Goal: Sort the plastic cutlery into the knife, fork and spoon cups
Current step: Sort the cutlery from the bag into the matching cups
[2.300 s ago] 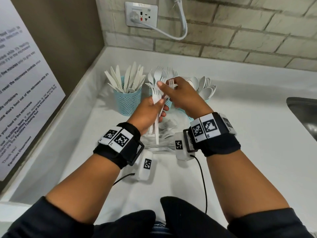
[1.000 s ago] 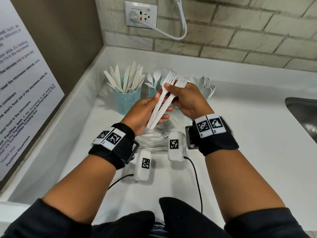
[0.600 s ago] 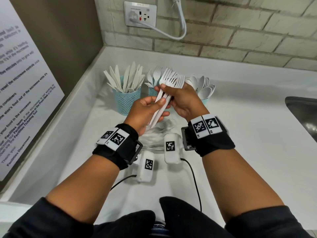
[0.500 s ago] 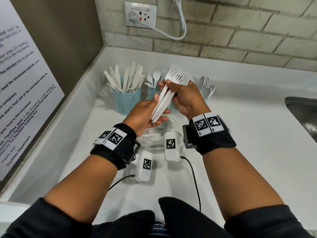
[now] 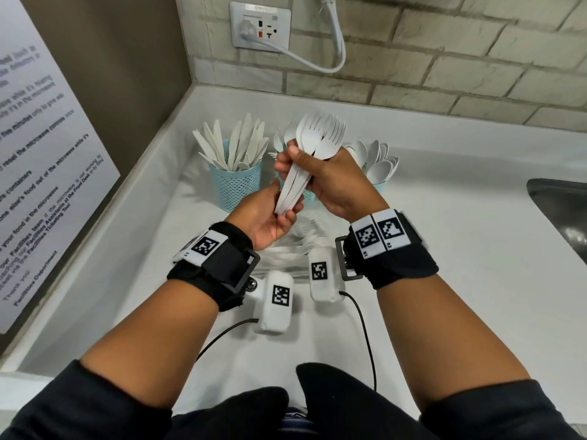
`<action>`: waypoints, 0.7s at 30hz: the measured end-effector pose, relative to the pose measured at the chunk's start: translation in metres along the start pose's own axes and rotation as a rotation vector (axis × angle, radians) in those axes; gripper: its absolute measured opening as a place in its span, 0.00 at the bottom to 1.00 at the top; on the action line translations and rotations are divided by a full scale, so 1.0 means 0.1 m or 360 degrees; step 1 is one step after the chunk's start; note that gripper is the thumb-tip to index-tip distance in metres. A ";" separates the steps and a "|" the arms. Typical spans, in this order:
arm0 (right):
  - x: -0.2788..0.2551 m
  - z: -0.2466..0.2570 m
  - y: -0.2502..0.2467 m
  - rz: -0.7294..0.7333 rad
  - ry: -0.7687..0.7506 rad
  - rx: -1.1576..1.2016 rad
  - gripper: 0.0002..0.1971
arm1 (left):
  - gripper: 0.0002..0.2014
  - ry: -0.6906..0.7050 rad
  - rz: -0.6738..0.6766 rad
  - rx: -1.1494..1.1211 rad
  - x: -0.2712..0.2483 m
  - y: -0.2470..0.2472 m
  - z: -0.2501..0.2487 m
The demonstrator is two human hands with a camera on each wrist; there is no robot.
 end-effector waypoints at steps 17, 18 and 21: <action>0.07 0.02 -0.48 -0.0382 0.0142 -0.0705 0.04 | 0.18 0.0188 -0.0369 0.0750 0.01 -0.18 -0.03; 0.09 0.11 -0.55 -0.0496 0.0048 -0.0651 0.04 | 0.15 0.0243 -0.0389 0.0903 0.02 -0.22 -0.06; 0.13 0.34 -0.71 -0.0803 -0.0262 -0.0571 0.09 | 0.11 0.0337 -0.0414 0.1642 0.05 -0.25 -0.13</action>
Point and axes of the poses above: each hand's wrist, its own x-axis towards the middle knuckle, its own y-axis out of the palm, z = x × y, the point moved 8 cm from there along x, towards the middle knuckle, and after that the axes turned 3 degrees about z, right-handed, at the moved point
